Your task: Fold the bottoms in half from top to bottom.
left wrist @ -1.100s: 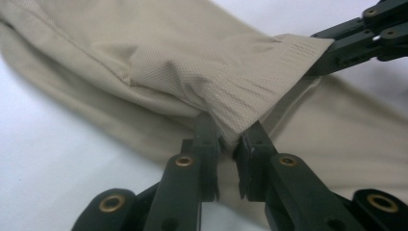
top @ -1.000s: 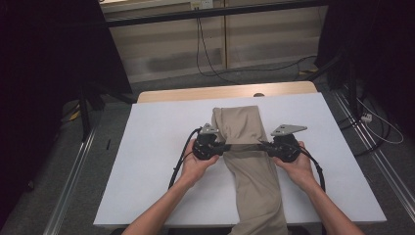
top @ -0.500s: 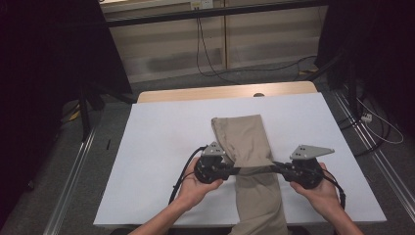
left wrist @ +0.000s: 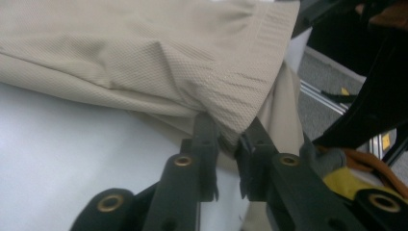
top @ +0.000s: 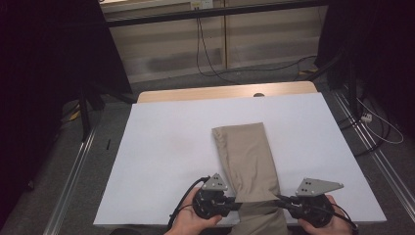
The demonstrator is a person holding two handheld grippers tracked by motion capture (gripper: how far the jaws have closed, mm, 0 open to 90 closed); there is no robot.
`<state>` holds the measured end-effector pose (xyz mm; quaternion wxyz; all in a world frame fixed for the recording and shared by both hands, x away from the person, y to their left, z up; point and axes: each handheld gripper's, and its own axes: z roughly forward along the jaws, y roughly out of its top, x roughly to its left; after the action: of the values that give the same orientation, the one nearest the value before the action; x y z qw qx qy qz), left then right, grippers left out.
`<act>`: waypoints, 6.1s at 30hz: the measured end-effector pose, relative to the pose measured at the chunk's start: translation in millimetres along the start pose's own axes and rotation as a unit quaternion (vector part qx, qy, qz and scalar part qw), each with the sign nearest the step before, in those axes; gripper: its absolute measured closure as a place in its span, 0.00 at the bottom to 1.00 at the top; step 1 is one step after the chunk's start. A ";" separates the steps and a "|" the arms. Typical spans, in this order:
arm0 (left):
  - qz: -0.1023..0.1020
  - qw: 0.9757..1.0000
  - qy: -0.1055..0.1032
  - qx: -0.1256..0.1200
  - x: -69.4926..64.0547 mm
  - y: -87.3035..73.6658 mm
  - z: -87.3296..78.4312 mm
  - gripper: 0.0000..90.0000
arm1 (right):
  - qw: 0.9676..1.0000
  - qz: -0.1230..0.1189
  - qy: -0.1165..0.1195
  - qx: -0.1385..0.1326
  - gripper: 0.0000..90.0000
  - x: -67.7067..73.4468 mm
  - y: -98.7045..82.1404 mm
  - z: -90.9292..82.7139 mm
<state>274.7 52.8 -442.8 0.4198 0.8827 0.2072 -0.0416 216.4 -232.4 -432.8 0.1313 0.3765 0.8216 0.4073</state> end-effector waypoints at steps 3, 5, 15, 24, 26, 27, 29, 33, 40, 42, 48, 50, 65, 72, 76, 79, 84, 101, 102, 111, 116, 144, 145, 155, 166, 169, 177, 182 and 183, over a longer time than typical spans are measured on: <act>0.003 1.000 0.002 0.006 -0.5 1.5 -0.3 0.70 | 1.000 0.005 0.005 0.006 0.77 -1.5 -0.9 2.8; 0.011 1.000 -0.003 -0.009 1.3 5.2 -4.9 0.57 | 1.000 0.016 0.007 -0.003 0.63 -2.6 0.1 1.6; -0.016 0.995 0.082 -0.061 43.3 25.0 -22.2 0.23 | 0.997 0.049 -0.004 -0.060 0.34 -32.1 27.9 6.7; -0.043 0.983 0.156 -0.083 99.1 42.2 -8.2 0.21 | 0.997 0.058 -0.021 -0.053 0.33 -81.4 53.3 40.6; -0.040 0.982 0.167 -0.083 108.2 47.3 -7.3 0.20 | 0.996 0.057 -0.026 -0.059 0.35 -90.2 62.3 45.7; -0.034 0.979 0.178 -0.089 112.9 49.6 -7.2 0.20 | 0.996 0.057 -0.031 -0.061 0.36 -94.6 66.7 48.4; -0.035 0.979 0.181 -0.090 123.1 54.4 -6.8 0.20 | 0.995 0.057 -0.044 -0.065 0.38 -102.7 74.3 54.1; -0.045 0.977 0.185 -0.099 143.8 61.7 -3.6 0.20 | 0.994 0.057 -0.057 -0.070 0.41 -117.3 86.4 66.6; -0.090 0.969 0.207 -0.097 185.4 80.9 0.2 0.15 | 0.994 0.060 -0.075 -0.058 0.44 -151.6 115.8 95.0; -0.094 0.970 0.207 -0.092 198.2 85.0 2.5 0.14 | 0.993 0.061 -0.086 -0.054 0.48 -164.2 123.2 105.1; -0.115 0.969 0.205 -0.077 225.2 90.0 7.5 0.34 | 0.992 0.071 -0.100 -0.028 0.59 -196.9 130.8 134.2; -0.118 0.971 0.194 -0.070 229.9 88.0 13.3 0.38 | 0.992 0.071 -0.102 -0.013 0.60 -202.1 130.0 143.3; -0.083 0.975 0.203 -0.043 233.5 82.8 32.8 0.40 | 0.994 0.073 -0.086 0.004 0.66 -207.0 121.2 161.4; -0.075 0.983 0.162 -0.049 227.7 80.3 33.2 0.78 | 0.995 0.086 -0.047 0.012 0.96 -205.6 121.5 160.4; -0.103 0.980 0.158 -0.063 225.8 78.5 32.4 0.93 | 0.994 0.088 -0.062 0.010 0.97 -201.5 124.0 157.2; -0.109 0.977 0.165 -0.084 223.8 80.0 25.2 0.94 | 0.994 0.088 -0.062 -0.016 0.97 -197.4 129.8 147.5; -0.114 0.969 0.178 -0.128 222.8 93.6 2.1 0.94 | 0.992 0.088 -0.067 -0.065 0.98 -192.5 145.2 126.7; -0.098 0.952 0.229 -0.177 244.5 152.1 -56.4 0.94 | 0.984 0.083 -0.089 -0.131 0.98 -193.2 220.5 115.3; -0.101 0.951 0.231 -0.180 246.3 155.1 -58.4 0.94 | 0.983 0.083 -0.090 -0.135 0.98 -194.2 224.4 115.4; -0.117 0.939 0.252 -0.203 262.9 187.6 -63.1 0.92 | 0.979 0.078 -0.127 -0.138 0.95 -205.2 260.0 114.8; -0.135 0.937 0.274 -0.170 268.9 174.7 -41.5 0.37 | 0.974 0.102 -0.171 -0.112 0.53 -213.0 257.6 119.8; -0.073 0.970 0.211 -0.100 121.5 19.1 -51.0 0.16 | 0.998 0.027 0.016 -0.057 0.80 -43.8 80.5 76.4; -0.071 0.971 0.207 -0.095 114.9 14.1 -52.4 0.16 | 0.998 0.022 0.021 -0.046 0.80 -35.6 76.9 77.0; -0.034 0.976 0.191 -0.094 90.1 -10.2 -48.3 0.18 | 0.993 -0.078 0.092 -0.001 0.52 37.5 56.1 92.2; -0.041 0.979 0.182 -0.080 84.6 -11.6 -42.1 0.18 | 0.987 -0.153 0.041 0.040 0.84 49.8 49.8 110.0; -0.034 0.979 0.181 -0.083 82.3 -11.2 -41.9 0.18 | 0.992 -0.109 0.048 0.037 0.95 38.7 54.4 107.3; -0.050 0.978 0.185 -0.088 84.8 -9.9 -39.5 0.18 | 0.997 -0.018 0.051 -0.060 0.95 3.0 91.2 84.6; -0.054 0.978 0.185 -0.083 85.2 -10.2 -39.3 0.18 | 0.995 0.042 0.011 -0.092 0.94 -33.8 110.7 94.1; -0.055 0.978 0.186 -0.083 84.6 -10.5 -38.8 0.19 | 0.993 0.067 0.006 -0.095 0.94 -42.0 112.3 98.1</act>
<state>343.6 116.1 -446.3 0.4432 0.8241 0.3327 0.1171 353.7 -163.7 -412.5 0.1340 0.4144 0.7525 0.4940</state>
